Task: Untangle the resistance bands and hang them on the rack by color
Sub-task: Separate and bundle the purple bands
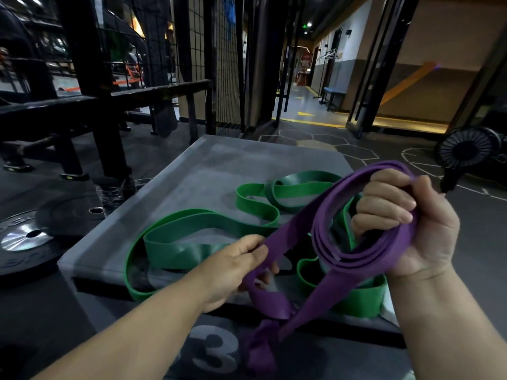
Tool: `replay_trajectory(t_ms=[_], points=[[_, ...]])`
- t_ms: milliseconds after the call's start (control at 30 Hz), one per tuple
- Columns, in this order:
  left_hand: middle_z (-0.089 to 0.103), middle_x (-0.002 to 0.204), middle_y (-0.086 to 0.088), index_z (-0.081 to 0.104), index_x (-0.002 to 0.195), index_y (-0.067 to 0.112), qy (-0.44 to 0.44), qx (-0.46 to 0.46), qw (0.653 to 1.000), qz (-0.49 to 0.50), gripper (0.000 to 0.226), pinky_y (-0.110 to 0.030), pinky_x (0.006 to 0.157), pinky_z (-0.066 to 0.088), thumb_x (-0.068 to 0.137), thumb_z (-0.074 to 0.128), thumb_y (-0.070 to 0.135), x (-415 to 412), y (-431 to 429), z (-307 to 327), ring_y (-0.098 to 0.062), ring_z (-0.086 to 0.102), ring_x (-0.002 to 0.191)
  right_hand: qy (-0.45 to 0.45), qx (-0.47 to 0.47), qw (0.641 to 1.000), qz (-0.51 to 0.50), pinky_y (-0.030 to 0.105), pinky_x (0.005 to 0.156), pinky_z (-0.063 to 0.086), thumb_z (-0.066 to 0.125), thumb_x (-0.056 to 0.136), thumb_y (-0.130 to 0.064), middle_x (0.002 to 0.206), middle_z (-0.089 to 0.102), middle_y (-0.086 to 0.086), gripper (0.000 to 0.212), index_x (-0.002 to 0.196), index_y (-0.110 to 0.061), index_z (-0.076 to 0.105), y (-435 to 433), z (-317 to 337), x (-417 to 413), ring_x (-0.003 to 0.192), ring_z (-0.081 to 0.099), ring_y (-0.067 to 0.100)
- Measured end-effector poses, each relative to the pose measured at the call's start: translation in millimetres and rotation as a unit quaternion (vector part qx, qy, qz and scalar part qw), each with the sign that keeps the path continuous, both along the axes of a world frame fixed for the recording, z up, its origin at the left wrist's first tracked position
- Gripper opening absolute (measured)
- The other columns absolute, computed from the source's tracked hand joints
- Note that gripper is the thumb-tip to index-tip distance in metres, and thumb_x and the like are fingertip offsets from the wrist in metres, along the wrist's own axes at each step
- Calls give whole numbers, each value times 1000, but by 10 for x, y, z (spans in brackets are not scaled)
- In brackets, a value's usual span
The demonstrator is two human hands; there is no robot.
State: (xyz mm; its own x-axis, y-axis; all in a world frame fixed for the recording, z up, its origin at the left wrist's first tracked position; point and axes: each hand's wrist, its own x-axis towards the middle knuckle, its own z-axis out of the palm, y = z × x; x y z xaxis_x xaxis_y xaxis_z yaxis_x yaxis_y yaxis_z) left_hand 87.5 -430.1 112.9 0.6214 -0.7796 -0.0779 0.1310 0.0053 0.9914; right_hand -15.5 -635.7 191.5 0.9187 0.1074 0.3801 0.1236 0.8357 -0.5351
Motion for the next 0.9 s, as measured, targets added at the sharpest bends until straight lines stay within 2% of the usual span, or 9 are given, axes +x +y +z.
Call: replay_trajectory(t_ms=[233,367,433,533,600,667,767,833,900], points=[[65,84,-5,56,105,11,-24,5,999,-27,15,-19,54,41,92,58,6,-147,-50,0,-6,49,53,14,46,997,-59,24,72,42,57,95,-20,78,53,1,10,95,-14,49,3,-102,152,68,51,14],[70,104,-6,53,121,5,15,58,994,-87,40,-22,73,52,85,62,-10,-155,-18,-2,-9,67,86,-2,29,988,-153,24,67,47,65,88,-26,76,51,-5,17,92,-18,51,63,-140,239,64,50,9],[70,104,-6,54,124,4,12,105,993,-58,42,-27,82,54,86,59,-10,-134,-20,-30,-14,67,93,0,-5,977,-215,23,65,47,60,88,-32,74,50,-8,15,90,-20,51,105,-145,244,63,48,7],[67,90,-1,62,114,16,31,135,990,35,28,-30,74,55,94,51,-1,-110,-48,-31,-13,64,77,12,-70,955,-287,25,64,47,53,88,-35,71,49,-8,12,87,-22,51,176,-155,257,62,47,8],[63,83,0,64,106,22,57,111,990,61,25,-32,67,54,99,47,6,-121,-67,14,-13,60,69,13,-109,946,-305,28,67,47,66,82,-33,71,50,-6,17,85,-23,53,216,-175,282,63,49,10],[59,77,0,64,108,22,58,74,993,66,26,-25,56,47,100,45,6,-144,-80,51,-7,54,57,10,-140,940,-311,29,69,47,81,70,-24,73,54,-4,29,86,-25,57,249,-212,306,66,52,12],[53,73,-3,55,110,9,80,20,994,67,14,-14,44,32,97,50,7,-206,-107,96,0,44,42,15,-180,931,-317,29,70,45,63,75,-1,74,55,-2,30,93,-22,52,309,-296,334,68,52,13],[53,66,-4,49,99,4,107,-6,992,60,24,-16,45,31,83,67,6,-207,-99,112,-3,43,43,16,-202,931,-302,28,68,46,55,76,0,74,54,-1,29,96,-20,47,369,-330,353,68,52,13],[59,63,-7,47,90,4,123,-17,992,27,28,-21,51,36,68,64,0,-194,-70,152,-10,47,49,20,-231,929,-288,28,67,46,56,75,0,74,55,-2,30,97,-19,48,391,-357,365,69,53,13]])
